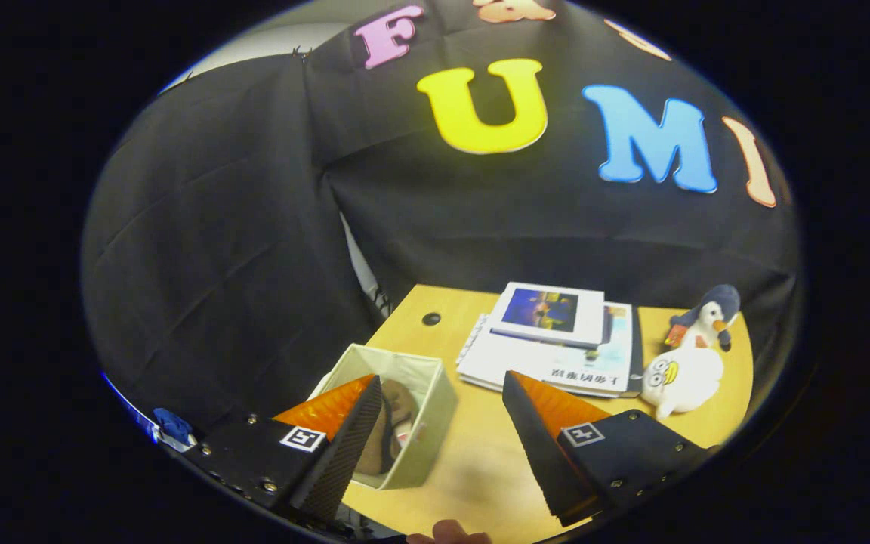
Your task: Open the storage box then place both shoes into the box .Put the left shoe in first, then the right shoe, with the right side of both shoes facing outward in a uniform manner.
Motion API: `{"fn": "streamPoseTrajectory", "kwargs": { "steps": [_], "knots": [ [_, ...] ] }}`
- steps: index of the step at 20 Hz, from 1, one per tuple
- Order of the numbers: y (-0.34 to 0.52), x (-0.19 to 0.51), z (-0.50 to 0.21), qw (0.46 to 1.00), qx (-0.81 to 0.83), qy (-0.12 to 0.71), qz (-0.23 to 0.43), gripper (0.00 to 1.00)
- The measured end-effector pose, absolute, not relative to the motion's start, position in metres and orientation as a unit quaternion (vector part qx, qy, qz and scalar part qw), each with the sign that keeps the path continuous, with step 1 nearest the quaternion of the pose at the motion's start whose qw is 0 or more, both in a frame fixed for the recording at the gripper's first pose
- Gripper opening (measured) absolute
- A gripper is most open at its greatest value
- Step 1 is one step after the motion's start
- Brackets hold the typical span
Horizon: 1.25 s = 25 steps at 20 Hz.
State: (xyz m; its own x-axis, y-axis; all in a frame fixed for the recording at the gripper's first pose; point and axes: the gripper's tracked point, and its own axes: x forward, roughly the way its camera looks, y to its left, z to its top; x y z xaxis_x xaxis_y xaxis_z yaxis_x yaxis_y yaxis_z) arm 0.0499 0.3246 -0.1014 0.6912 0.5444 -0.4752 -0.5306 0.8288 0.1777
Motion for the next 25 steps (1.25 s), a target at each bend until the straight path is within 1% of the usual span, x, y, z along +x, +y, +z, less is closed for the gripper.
{"fn": "streamPoseTrajectory", "kwargs": {
  "steps": [3, 6, 10, 14, 17, 19, 25],
  "knots": [
    [0.277, 0.055, -0.081, 0.951, 0.015, 0.183, 0.247, 0.98],
    [0.234, 0.049, -0.059, 0.969, 0.026, 0.124, 0.211, 0.98],
    [0.181, 0.042, -0.028, 0.982, 0.016, 0.076, 0.17, 0.98],
    [0.126, 0.036, -0.001, 0.993, 0.017, 0.026, 0.113, 0.97],
    [0.099, 0.035, 0.015, 0.997, 0.012, 0.002, 0.077, 0.97],
    [0.092, 0.032, 0.017, 0.998, 0.011, -0.002, 0.067, 0.97],
    [0.074, 0.04, 0.014, 0.997, 0.034, 0.008, 0.068, 0.97]
  ]
}}
